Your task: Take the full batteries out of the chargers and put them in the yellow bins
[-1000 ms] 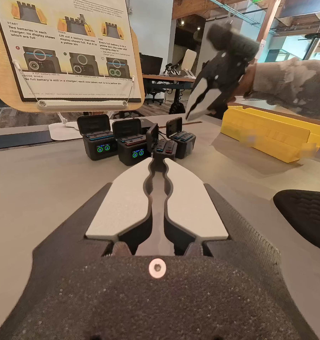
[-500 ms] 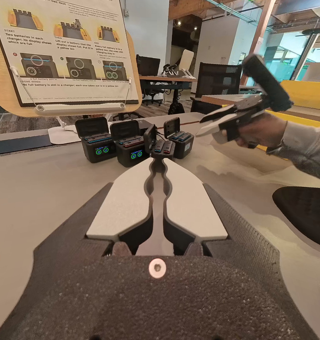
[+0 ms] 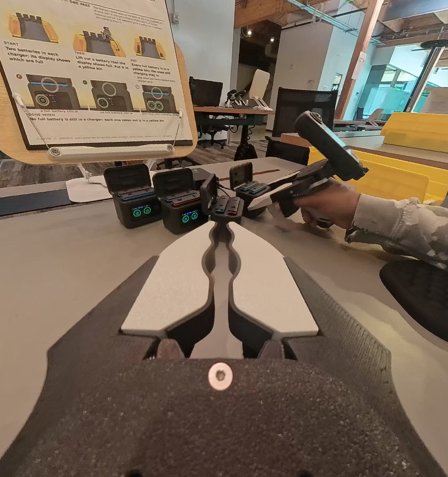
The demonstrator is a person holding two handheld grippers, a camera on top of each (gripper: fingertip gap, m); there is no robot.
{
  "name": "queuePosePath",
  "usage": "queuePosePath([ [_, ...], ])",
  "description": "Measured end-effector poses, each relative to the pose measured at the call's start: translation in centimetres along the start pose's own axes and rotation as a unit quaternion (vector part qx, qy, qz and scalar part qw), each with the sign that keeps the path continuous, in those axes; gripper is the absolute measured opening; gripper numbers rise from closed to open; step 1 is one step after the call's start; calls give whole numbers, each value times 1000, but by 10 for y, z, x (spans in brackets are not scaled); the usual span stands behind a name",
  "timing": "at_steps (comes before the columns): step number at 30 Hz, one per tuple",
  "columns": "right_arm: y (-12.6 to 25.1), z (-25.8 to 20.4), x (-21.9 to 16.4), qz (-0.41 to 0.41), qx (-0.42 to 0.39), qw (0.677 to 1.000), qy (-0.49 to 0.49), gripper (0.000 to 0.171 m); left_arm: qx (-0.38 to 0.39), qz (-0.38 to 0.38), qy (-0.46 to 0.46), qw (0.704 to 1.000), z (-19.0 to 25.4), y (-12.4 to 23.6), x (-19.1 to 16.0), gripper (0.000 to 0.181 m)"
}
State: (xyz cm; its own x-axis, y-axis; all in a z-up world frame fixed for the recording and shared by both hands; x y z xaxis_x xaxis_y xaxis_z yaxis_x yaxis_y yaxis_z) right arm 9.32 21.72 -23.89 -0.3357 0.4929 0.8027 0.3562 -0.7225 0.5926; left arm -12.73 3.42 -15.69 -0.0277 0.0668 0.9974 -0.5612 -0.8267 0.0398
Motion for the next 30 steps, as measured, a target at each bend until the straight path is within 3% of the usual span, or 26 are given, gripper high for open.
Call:
queuePosePath([
  [9,3,34,-4,5,-73,997,-25,74,-1,-4,1,1000,0,-1,-1,4],
  [11,10,31,-2,17,-67,997,-21,82,-1,-3,1,1000,0,0,-1,4],
  [14,33,7,15,70,-32,997,13,86,-2,-2,2,1000,0,0,-1,4],
  [16,42,-29,24,89,33,994,44,90,-3,-4,1,1000,0,-1,-1,4],
  [19,32,-78,18,52,112,990,67,107,-5,-10,-5,1000,2,-2,-3,4],
  [22,11,-96,14,30,128,987,94,112,-4,-7,-8,1000,2,-2,-2,3],
  [25,-2,-102,17,28,141,985,100,110,-3,1,-3,1000,1,0,0,3],
  [30,-9,-99,17,20,107,988,110,91,-5,-4,-2,1000,1,-1,-1,3],
])
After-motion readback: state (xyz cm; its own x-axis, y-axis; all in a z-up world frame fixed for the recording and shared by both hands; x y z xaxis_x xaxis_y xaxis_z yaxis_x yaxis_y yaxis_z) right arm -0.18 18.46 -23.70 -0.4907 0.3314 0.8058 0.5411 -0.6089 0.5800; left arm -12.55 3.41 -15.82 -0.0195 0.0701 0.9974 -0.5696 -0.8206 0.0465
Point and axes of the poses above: each gripper's, where its closed fingertips meet, y back along the fingers, x out of its top, z = x × y across the jaws, the point moved 2 cm from there along y, back along the fingers, and after that the axes turned 2 degrees about -z, right-handed, at the moved point
